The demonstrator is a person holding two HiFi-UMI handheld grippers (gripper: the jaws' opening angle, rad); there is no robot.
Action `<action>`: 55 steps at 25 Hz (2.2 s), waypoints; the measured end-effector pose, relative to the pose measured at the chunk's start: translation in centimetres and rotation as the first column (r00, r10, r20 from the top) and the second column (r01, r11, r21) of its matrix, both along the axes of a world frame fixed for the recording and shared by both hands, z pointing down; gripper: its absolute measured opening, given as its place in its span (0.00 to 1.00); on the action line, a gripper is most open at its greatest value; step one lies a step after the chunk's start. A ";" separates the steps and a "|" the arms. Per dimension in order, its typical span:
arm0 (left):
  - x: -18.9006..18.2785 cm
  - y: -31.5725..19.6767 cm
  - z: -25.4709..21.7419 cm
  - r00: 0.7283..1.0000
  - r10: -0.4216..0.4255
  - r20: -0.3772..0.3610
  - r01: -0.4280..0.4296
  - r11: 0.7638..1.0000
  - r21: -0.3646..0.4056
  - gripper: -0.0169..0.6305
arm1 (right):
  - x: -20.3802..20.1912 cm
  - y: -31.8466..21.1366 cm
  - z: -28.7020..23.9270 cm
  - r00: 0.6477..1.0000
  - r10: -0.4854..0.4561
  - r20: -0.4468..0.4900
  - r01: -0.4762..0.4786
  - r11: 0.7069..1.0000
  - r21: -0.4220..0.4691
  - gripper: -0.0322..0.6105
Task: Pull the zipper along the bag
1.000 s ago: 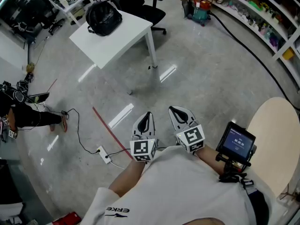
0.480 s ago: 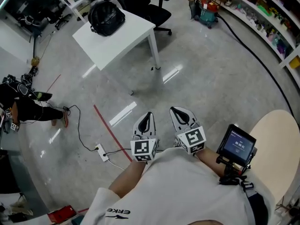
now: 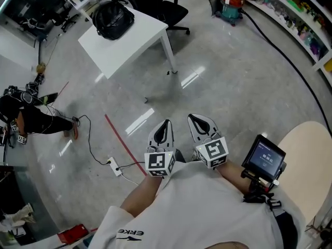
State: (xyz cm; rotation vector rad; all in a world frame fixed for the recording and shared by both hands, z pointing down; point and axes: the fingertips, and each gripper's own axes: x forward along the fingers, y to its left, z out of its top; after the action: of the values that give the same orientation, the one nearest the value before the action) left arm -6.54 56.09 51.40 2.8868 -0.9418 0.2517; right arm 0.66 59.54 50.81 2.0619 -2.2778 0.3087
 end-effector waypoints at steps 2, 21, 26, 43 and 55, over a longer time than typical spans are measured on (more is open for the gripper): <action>0.5 -0.3 0.2 1.000 0.007 0.005 -0.007 1.000 -0.004 0.03 | 0.6 -0.1 0.5 1.000 0.012 0.009 -0.012 1.000 -0.011 0.05; 4.2 -13.2 -0.5 0.997 0.051 -0.056 -0.052 0.999 -0.013 0.03 | 4.3 -12.3 0.0 0.996 0.076 -0.043 -0.078 0.996 -0.036 0.05; 3.0 -19.3 -0.6 0.996 0.007 -0.084 -0.007 1.000 0.001 0.03 | 3.0 -18.3 -0.2 0.997 0.040 -0.065 -0.041 0.999 -0.023 0.05; -1.5 -28.8 -1.1 0.977 -0.184 -0.105 0.183 0.983 -0.019 0.03 | -0.9 -29.1 -1.1 0.988 -0.133 -0.084 0.131 0.991 -0.030 0.05; 3.9 -38.3 -2.8 0.949 -0.303 -0.090 0.304 0.953 -0.006 0.03 | 5.1 -39.3 -2.9 0.965 -0.252 -0.072 0.252 0.968 0.004 0.05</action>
State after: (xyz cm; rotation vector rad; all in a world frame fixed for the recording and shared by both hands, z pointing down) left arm -2.64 17.81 48.62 2.6806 -1.3492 0.0916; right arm 5.80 20.27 47.96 1.7290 -2.4666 0.2031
